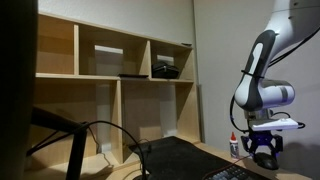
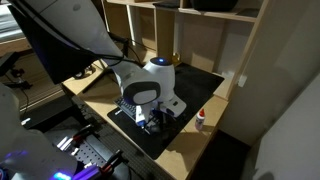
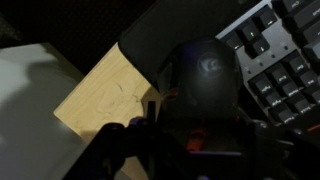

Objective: Move the mouse to the right side of the keyboard

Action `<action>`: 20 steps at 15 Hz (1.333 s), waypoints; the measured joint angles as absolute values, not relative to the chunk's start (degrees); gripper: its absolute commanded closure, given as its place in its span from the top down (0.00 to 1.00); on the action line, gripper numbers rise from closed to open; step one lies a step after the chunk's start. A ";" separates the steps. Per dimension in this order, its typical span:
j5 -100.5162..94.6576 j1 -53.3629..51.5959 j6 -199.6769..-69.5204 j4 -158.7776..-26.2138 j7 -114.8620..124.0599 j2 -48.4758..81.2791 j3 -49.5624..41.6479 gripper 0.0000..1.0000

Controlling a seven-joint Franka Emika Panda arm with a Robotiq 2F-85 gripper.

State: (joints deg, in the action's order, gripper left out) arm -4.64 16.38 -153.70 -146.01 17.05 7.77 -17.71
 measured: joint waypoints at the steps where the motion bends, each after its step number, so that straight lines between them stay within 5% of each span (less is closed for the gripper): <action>1: -4.69 16.36 -153.68 -146.01 17.52 7.77 -17.72 0.70; 3: -4.69 16.33 -153.68 -146.01 17.49 7.77 -17.72 0.70; 4: -4.69 16.32 -153.68 -146.01 17.49 7.77 -17.72 0.45; 15: -5.92 19.20 -158.60 -135.28 -7.16 17.51 -19.35 0.45; 16: -5.95 20.28 -160.71 -133.19 -7.59 20.43 -19.91 0.70; 17: -5.47 21.24 -162.64 -131.65 -7.74 23.03 -19.87 0.70; 18: -5.01 21.98 -163.90 -130.50 -8.00 25.27 -19.62 0.45; 20: -4.81 22.23 -164.69 -129.44 -7.90 27.62 -19.44 0.45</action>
State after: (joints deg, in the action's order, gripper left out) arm -4.81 22.23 -164.69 -129.44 -7.90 27.62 -19.44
